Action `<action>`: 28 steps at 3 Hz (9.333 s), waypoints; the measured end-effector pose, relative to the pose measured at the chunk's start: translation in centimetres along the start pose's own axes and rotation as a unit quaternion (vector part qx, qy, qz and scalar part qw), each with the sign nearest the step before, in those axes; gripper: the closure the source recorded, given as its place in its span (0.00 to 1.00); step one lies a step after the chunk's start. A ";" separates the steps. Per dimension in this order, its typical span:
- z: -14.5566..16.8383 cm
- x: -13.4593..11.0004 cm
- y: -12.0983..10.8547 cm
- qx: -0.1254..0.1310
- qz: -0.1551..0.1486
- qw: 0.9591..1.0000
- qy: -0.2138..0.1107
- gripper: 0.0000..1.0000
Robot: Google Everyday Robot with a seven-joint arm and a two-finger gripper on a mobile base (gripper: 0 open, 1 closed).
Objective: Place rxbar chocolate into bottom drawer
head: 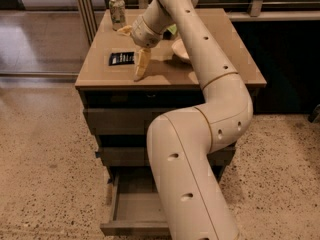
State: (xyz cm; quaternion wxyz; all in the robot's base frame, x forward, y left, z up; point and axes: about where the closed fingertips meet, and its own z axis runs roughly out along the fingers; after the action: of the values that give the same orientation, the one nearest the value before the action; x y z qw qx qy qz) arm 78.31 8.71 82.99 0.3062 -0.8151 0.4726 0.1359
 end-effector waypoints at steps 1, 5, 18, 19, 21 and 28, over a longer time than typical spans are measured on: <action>-0.9 1.1 0.9 -0.001 0.003 1.000 0.000 0.00; -3.1 -2.7 -1.5 0.010 -0.015 0.998 0.067 0.00; -1.3 -3.7 0.7 -0.051 0.037 0.995 0.079 0.00; -1.7 -3.6 1.1 -0.054 0.063 0.993 0.082 0.00; -1.0 -3.1 0.3 -0.040 0.059 0.994 0.087 0.00; 2.2 0.0 1.4 -0.074 0.070 0.987 0.122 0.00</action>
Offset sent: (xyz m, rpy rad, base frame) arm 0.0086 -0.0580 0.0183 -0.1870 -0.0646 -0.0934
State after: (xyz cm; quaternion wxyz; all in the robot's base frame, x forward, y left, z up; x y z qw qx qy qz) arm 77.25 9.62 80.75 0.1746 -0.8110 0.5509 0.0909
